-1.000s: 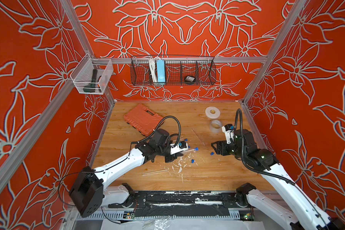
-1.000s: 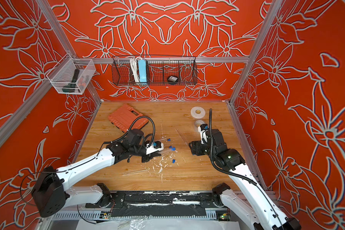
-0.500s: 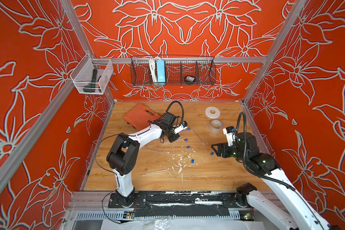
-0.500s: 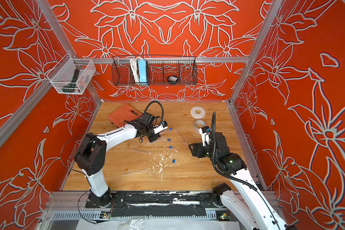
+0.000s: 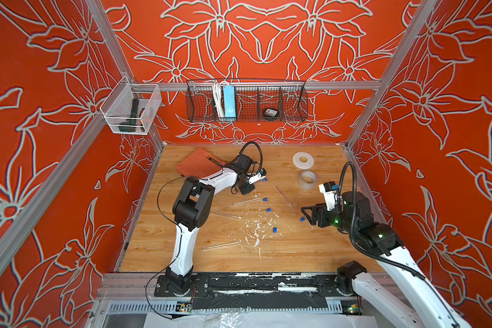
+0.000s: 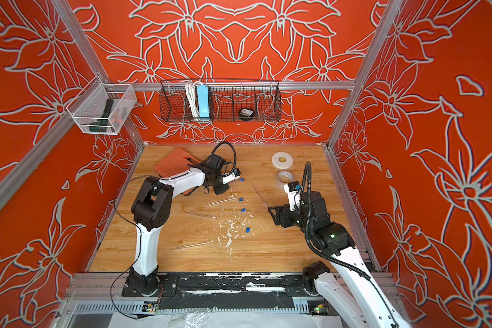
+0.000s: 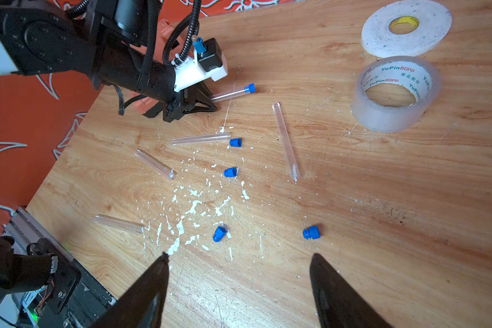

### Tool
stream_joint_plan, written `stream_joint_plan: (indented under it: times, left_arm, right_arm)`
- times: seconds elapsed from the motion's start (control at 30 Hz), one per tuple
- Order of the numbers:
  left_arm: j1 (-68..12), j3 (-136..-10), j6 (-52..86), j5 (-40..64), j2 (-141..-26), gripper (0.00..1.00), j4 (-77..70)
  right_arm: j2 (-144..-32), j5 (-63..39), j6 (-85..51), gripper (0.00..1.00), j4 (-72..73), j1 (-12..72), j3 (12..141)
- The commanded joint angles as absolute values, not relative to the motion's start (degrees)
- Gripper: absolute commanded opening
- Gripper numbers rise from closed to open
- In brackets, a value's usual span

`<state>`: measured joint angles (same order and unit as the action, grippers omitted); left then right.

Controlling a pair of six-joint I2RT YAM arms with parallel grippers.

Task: Insert stoppers into test tubes
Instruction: Place the test tube at the center of the board.

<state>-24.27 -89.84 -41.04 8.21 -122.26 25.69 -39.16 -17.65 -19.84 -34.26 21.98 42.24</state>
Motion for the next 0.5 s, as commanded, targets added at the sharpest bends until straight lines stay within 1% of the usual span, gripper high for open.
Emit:
stream_joint_plan:
  times: [0.0,0.1,0.23,0.33,0.47]
  left_arm:
    - [-23.58,-90.97,-42.54,9.85,-123.70,0.05,29.68]
    - [-23.30,-90.97,-42.36,10.65,-124.35,0.09,30.04]
    - [-23.29,-90.88,-42.80,11.40,-125.27,0.12,30.31]
    - [-23.29,-90.86,-42.80,11.21,-125.85,0.17,30.24]
    - [-23.29,-89.87,-42.45,10.33,-125.89,0.19,29.35]
  right_arm:
    - [-38.42,-18.33,-19.34,0.78,-33.27,21.71,41.57]
    - [-38.32,-17.54,-19.37,0.78,-33.31,21.69,41.49]
    - [-38.24,-18.00,-19.27,0.78,-32.73,21.71,41.19]
    - [-38.08,-18.11,-19.16,0.78,-32.35,21.71,40.96]
    - [-38.19,-18.62,-19.16,0.77,-31.91,21.71,40.94]
